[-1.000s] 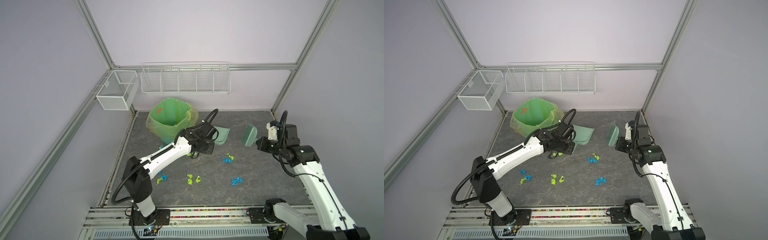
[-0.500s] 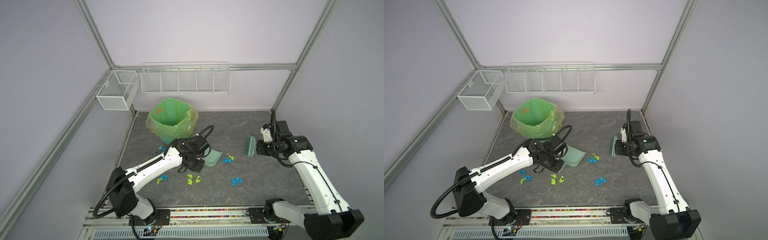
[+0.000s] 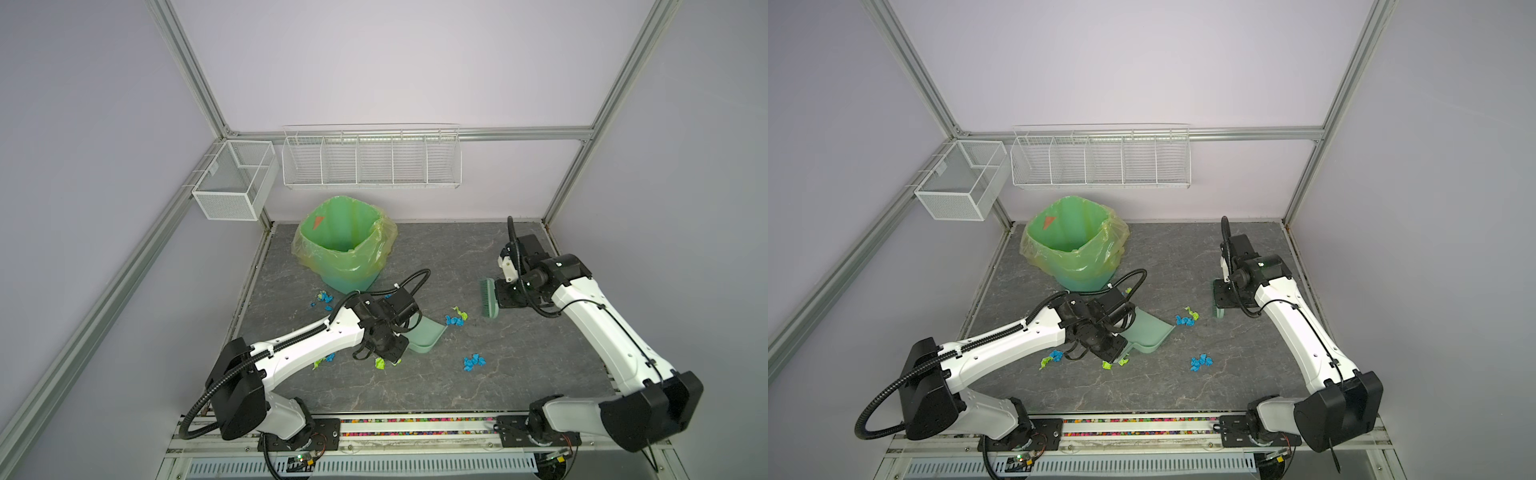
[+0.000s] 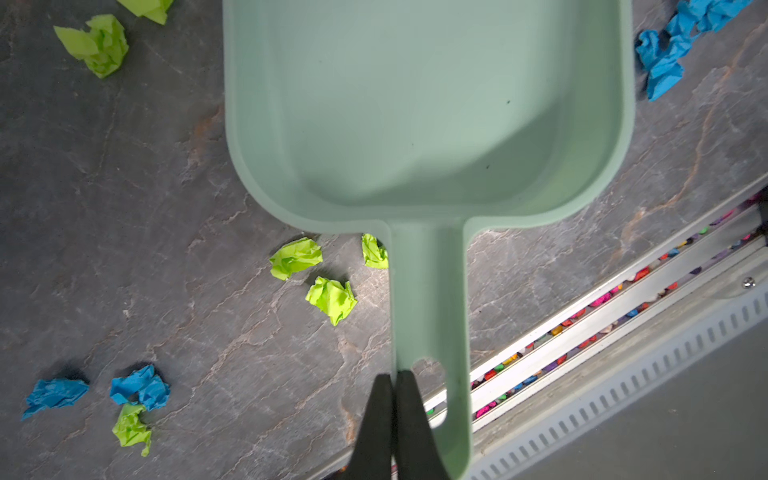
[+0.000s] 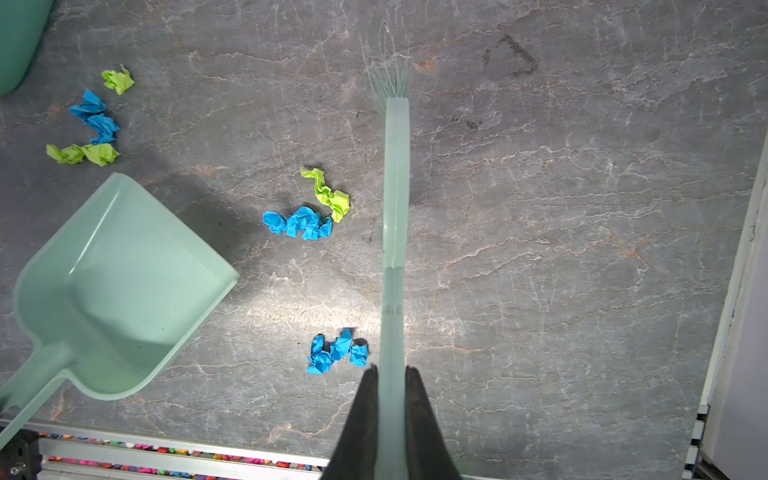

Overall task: Sweep away the paper scraps from the table
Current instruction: 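Slide the dustpan toward the scraps with the left gripper while the right lowers the brush, then sweep the paper scraps into the dustpan with the brush in the right gripper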

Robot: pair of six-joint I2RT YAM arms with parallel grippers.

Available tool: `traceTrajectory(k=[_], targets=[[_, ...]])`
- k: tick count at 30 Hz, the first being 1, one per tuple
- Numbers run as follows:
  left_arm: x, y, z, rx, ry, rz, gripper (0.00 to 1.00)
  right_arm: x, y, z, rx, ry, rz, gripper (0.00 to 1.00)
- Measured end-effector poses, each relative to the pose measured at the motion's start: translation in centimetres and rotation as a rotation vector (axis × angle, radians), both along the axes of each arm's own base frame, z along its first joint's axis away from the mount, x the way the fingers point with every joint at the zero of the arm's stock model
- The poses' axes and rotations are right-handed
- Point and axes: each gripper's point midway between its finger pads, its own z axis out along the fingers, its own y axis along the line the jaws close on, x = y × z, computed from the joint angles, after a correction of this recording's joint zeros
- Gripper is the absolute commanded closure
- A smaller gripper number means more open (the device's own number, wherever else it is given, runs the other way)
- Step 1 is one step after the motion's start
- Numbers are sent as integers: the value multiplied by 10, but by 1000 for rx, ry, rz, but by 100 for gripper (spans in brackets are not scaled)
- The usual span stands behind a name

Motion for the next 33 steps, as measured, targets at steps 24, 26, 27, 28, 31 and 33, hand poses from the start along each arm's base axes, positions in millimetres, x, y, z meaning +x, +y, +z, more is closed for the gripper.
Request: traceTrajectory(k=[24,26,27,28,31,33], targets=[[8,-20,-20,118,-20,-52,100,33,11,-7,-99,36,102,93],[7,-22,-23,130,-18,-62,100,35,13,-12,-111,54,119,93],[7,-23,-23,132,-18,-67,100,36,14,-15,-116,64,127,93],[7,-23,-24,134,-16,-70,100,36,16,-18,-121,75,136,93],[7,-25,-25,139,-15,-77,100,34,20,-27,-138,110,166,93],[8,-27,-27,142,-13,-79,100,32,24,-31,-152,126,188,93]])
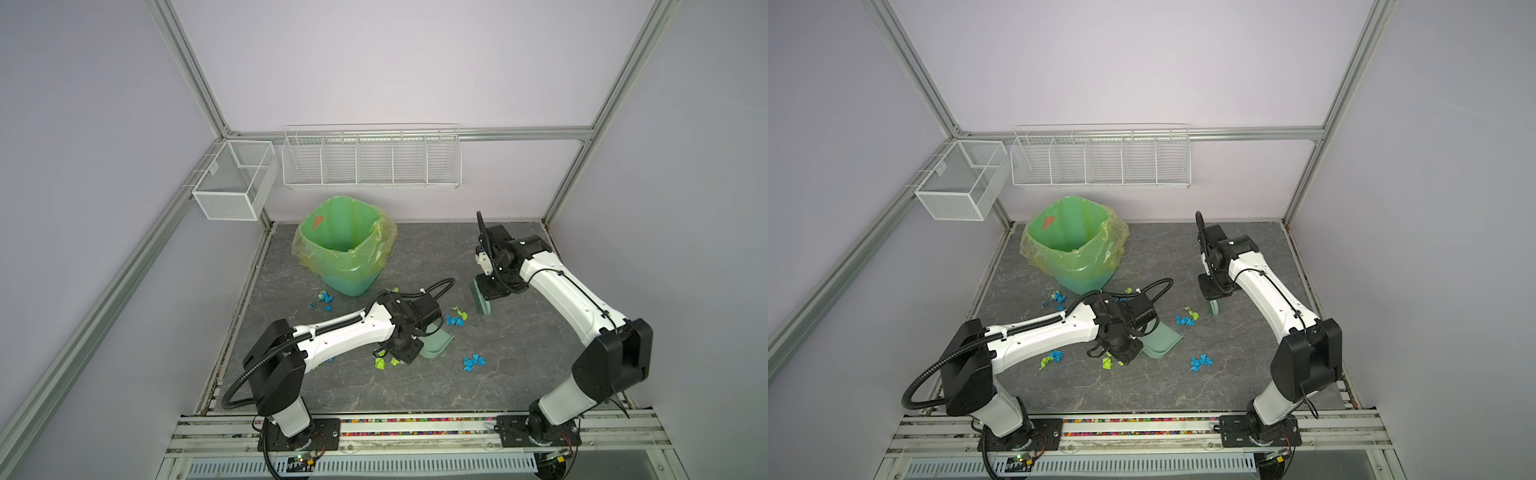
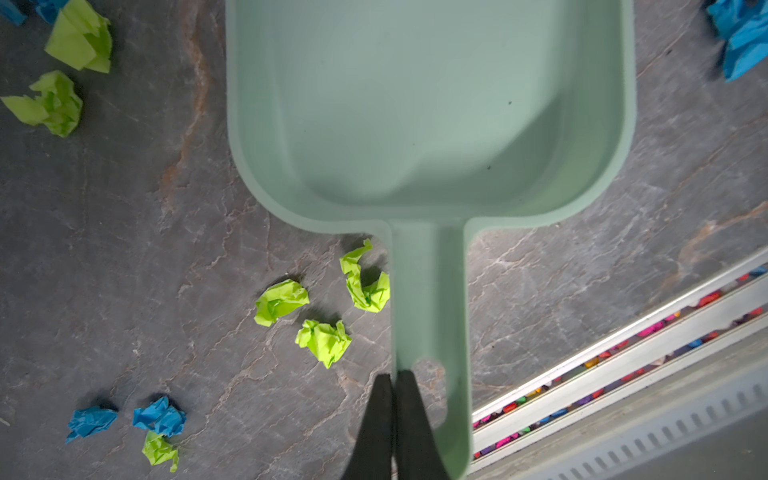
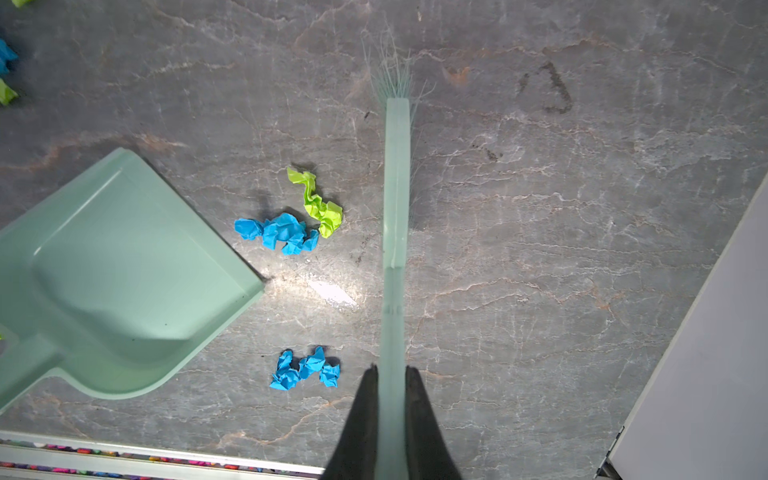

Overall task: Sweep away the paper scraps from the table
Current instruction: 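Sweep the paper scraps into the dustpan with the brush in the right gripper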

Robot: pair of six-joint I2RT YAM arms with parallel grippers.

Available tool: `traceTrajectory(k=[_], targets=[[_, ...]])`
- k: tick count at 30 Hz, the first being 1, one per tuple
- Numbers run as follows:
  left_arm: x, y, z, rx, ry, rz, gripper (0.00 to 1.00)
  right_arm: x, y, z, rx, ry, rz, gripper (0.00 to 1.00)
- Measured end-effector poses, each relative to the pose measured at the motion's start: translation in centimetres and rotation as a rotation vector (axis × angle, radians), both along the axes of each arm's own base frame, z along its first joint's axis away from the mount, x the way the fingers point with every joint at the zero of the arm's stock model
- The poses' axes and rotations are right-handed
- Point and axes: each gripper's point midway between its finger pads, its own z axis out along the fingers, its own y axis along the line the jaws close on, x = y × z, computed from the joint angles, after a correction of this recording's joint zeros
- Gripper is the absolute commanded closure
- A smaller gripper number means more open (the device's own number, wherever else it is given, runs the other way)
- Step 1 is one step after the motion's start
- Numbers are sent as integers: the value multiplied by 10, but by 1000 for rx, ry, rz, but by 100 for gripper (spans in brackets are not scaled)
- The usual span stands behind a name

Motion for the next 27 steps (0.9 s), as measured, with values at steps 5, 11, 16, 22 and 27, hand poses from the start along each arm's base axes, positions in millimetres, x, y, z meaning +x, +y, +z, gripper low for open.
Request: traceTrajectory(k=[5,11,16,22,27], targets=[[2,-2,-6,13,1,-1,100,-5,17,-4,-23,13,78,93],[5,-6,-11,16,-4,-1,100,-6,36,-7,-28,28,150,93],[6,-7,-19,29,3,-7,100,-11,51,-7,-17,34,203,93],[6,-7,-25,42,10,-7,100,-19,66,-6,46,54,226,93],[8,-8,-26,42,2,-7,100,-36,74,-3,139,72,224,93]])
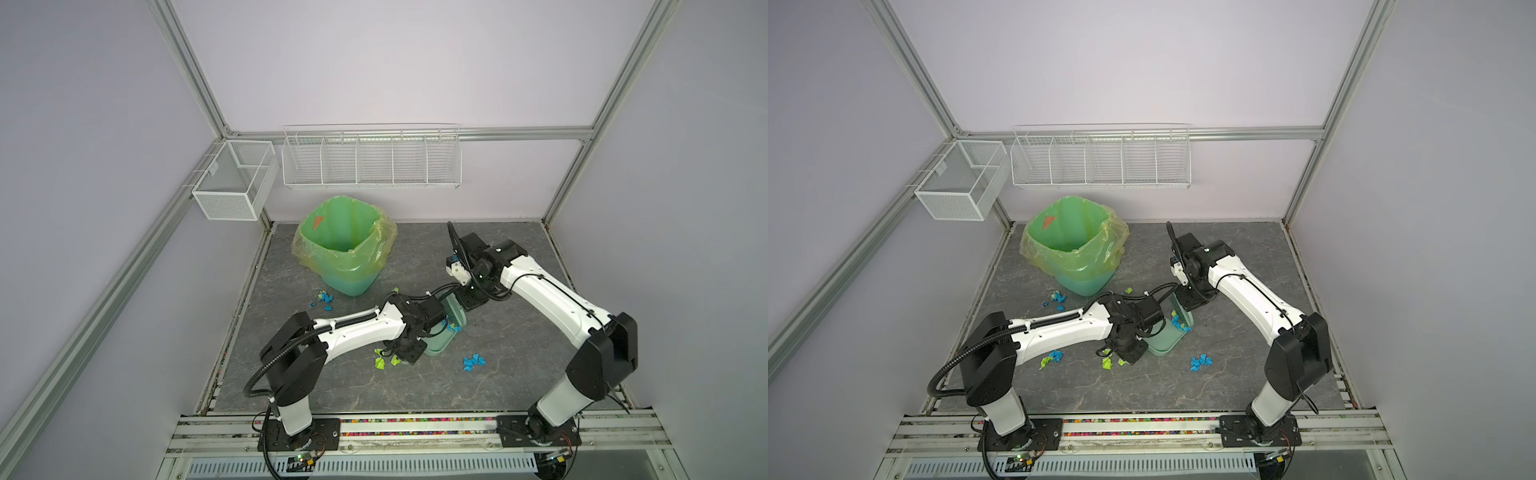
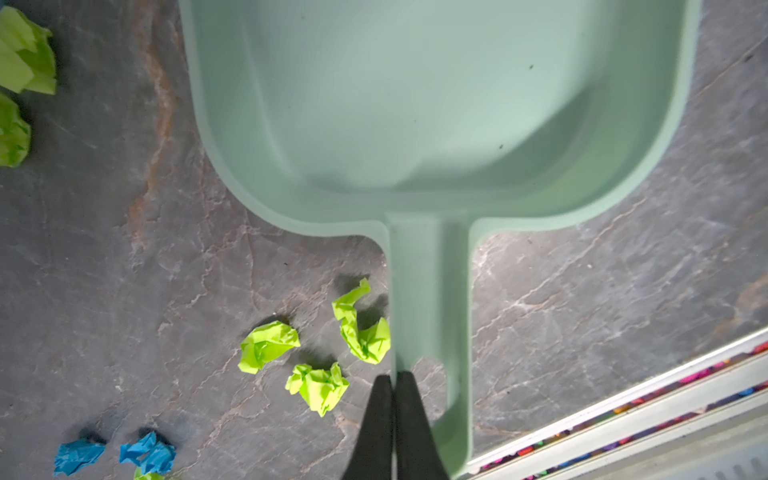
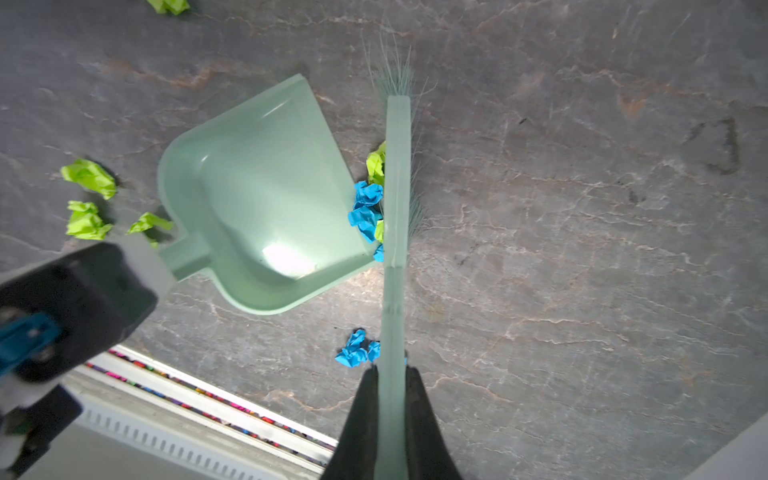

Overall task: Sweep away the paper scraps from the table
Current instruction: 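Sweep the paper scraps into the dustpan with the brush in the right gripper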

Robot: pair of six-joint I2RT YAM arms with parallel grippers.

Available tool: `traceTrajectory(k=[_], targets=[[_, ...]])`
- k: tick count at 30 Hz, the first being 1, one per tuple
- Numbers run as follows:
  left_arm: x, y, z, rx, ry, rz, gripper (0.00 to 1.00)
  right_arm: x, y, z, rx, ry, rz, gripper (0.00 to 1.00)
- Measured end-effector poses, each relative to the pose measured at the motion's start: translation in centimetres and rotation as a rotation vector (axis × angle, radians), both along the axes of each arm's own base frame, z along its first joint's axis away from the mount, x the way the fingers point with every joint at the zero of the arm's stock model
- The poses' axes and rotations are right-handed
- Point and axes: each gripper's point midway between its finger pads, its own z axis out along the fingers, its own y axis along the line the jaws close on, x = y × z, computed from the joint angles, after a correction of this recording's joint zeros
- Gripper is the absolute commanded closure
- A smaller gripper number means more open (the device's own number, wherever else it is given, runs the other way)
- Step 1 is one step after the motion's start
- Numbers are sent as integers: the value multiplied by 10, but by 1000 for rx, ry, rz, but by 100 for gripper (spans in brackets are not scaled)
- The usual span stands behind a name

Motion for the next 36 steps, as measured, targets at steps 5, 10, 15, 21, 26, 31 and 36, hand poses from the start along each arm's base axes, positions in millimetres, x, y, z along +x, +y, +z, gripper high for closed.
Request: traceTrajectory(k=[5,10,15,21,26,31,36], targets=[[3,-9,2,-31,-18,-9,100,-20,10,12,125,16,-3,93],[5,-11,-1,-27,-19,-11,100,-31,18,38,226,-28,2,93],[5,-9,-5,-14,-17,-10,100,-35,14,56,258,-78,-21,93],[6,-8,-6,-9,-26,-6,100,-24,-2,55,219,-109,-105,93],[7,-3,-12,5,-35,7,100,-11,-23,55,174,-143,-194,93],[12,-2,-10,-4,-74,26,100,-1,-46,63,150,-201,-296,93],[20,2,14,-82,-169,66,100,-1,-63,83,162,-282,-356,93]])
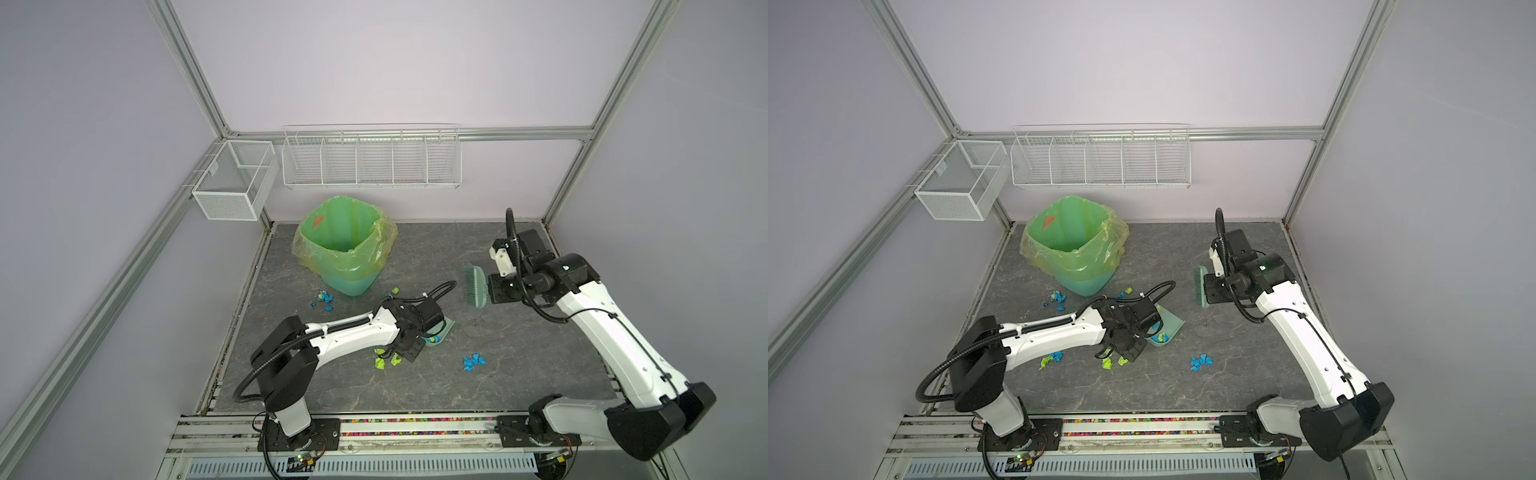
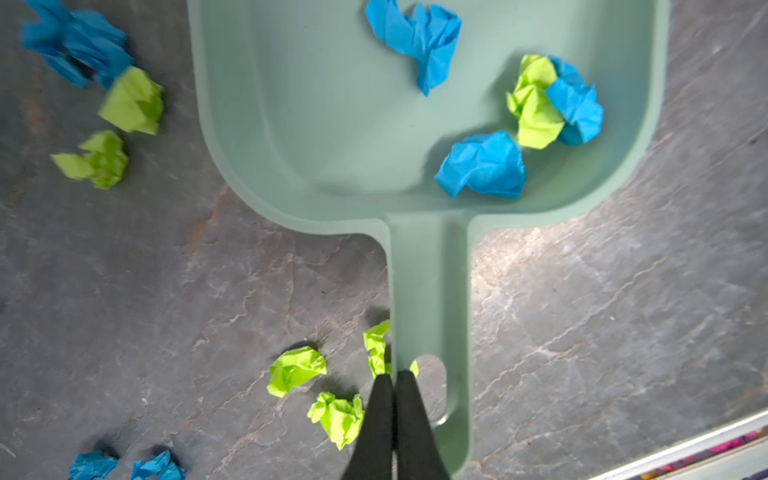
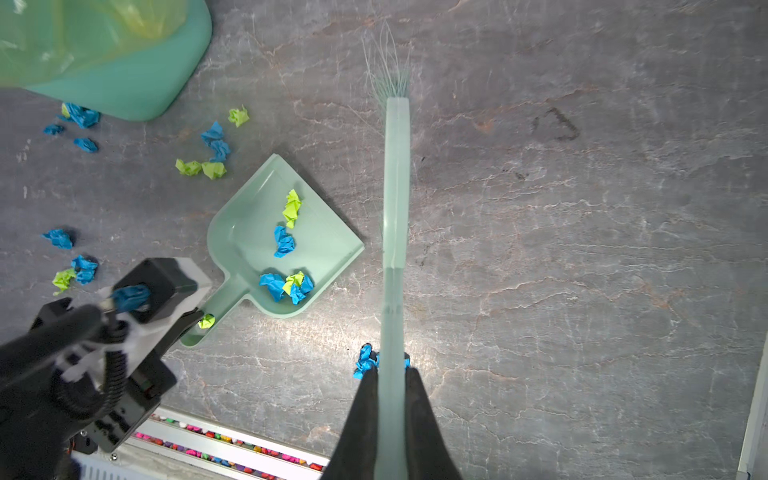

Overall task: Sweep away the paper scraps from the table
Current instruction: 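Sweep the paper scraps into the dustpan with the brush in the right gripper, then lift the dustpan with the left gripper toward the green bin while the right withdraws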

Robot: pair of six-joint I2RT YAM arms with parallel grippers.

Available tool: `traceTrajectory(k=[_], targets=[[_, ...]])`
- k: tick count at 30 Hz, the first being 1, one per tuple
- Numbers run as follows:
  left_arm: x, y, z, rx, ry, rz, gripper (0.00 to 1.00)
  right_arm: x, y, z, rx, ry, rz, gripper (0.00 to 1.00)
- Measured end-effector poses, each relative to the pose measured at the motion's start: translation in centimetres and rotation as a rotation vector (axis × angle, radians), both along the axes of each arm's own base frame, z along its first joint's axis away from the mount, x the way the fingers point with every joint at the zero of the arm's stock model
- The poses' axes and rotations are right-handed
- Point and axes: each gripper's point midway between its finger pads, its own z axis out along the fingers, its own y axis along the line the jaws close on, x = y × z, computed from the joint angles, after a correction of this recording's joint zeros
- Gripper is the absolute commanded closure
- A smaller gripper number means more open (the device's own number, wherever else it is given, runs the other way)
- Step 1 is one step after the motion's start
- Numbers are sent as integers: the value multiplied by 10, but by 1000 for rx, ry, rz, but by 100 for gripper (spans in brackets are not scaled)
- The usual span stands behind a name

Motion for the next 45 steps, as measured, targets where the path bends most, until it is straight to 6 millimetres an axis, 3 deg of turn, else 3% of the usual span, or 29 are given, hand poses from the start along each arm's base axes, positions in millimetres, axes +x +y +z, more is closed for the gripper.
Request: traceTrajectory(k=[7,18,29,39,45], targets=[[20,-4,48,-136,-167,55,100,0,-9,8,6,-33,-39,93],[30,-2,67,-161,-238,88,100,-3,-12,1,2,-19,-50,93],[61,15,164,-188,-456,127,100,-4,-13,-4,8,-20,-51,93],[90,66,231,-88,-570,189,100,-11,-14,-2,25,-44,-47,93],[114,118,261,50,-667,267,100,-17,-16,-5,31,-50,-45,93]])
